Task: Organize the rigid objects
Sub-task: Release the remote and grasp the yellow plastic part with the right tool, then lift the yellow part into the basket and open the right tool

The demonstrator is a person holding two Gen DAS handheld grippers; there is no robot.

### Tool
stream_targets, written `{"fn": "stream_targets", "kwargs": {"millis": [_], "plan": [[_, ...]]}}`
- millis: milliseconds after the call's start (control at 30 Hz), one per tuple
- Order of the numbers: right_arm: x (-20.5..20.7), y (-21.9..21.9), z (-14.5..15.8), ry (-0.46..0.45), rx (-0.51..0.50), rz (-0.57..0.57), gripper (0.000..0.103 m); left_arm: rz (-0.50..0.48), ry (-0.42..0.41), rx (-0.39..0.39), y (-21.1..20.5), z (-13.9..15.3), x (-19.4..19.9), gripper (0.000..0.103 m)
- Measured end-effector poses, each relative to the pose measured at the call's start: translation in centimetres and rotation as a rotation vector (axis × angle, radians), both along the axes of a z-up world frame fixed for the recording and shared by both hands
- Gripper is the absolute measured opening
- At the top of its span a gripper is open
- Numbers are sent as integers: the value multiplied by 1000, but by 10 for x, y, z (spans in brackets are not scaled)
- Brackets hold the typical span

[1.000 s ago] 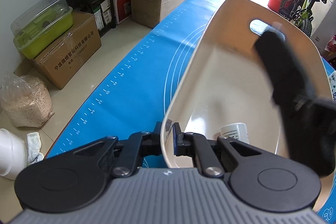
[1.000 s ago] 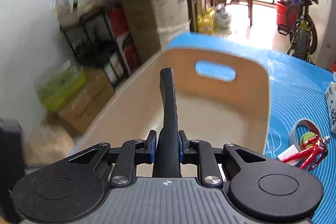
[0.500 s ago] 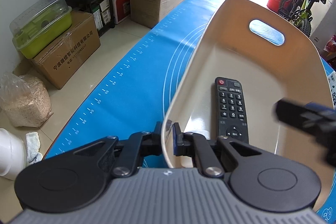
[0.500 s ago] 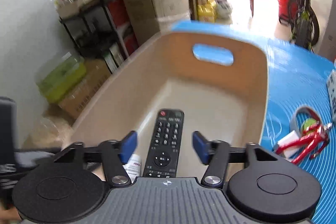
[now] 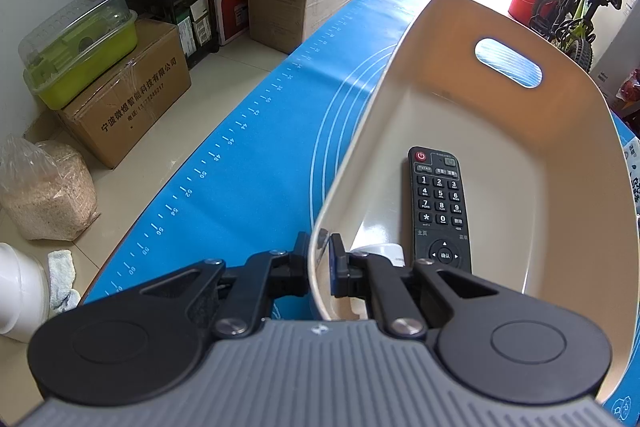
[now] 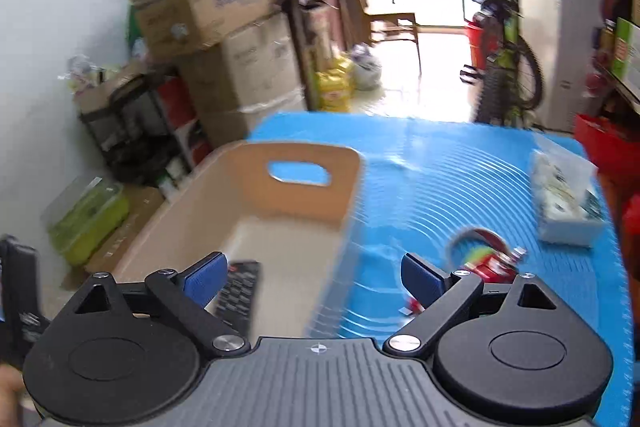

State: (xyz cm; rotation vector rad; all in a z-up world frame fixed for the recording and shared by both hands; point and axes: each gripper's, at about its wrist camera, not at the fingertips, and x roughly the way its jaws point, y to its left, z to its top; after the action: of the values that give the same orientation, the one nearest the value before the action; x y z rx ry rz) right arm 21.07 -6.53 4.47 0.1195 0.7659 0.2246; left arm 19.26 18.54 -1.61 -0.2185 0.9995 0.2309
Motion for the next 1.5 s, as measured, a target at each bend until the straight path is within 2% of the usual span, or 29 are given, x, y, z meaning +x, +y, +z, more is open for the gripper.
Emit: {"fn": "stream_targets", "kwargs": {"millis": [300,500,833,967,1033,1100,1133,1267,1500], "plan": [[-19,-22,-62,135,-61,-56,94,1,0,-3,0,0,1,11],[-32,-21,-98,221,-80,-43,94,1,0,-3,1,1,1,11],[-32,2,-131,283,-120,-22,79,1,1,-3,1,1,0,11],[-37,11,-132,241,-165,0,73,4,1,-6,1,1,0,11],[-40,13,-132,217,-200,-4,59,3,1,-6,1,1,0,11],[-41,9,-130,209,-175,-1,50,4,1,-6,1,1,0,11],[-42,8,-130,205,-171,-1,41,3,1,-6,1,1,0,11],[-43,6,-129,204,-152,-3,37,3,1,-6,2,1,0,11],[-52,4,-116,148,-145,-6,36,3,1,-6,1,1,0,11]]}}
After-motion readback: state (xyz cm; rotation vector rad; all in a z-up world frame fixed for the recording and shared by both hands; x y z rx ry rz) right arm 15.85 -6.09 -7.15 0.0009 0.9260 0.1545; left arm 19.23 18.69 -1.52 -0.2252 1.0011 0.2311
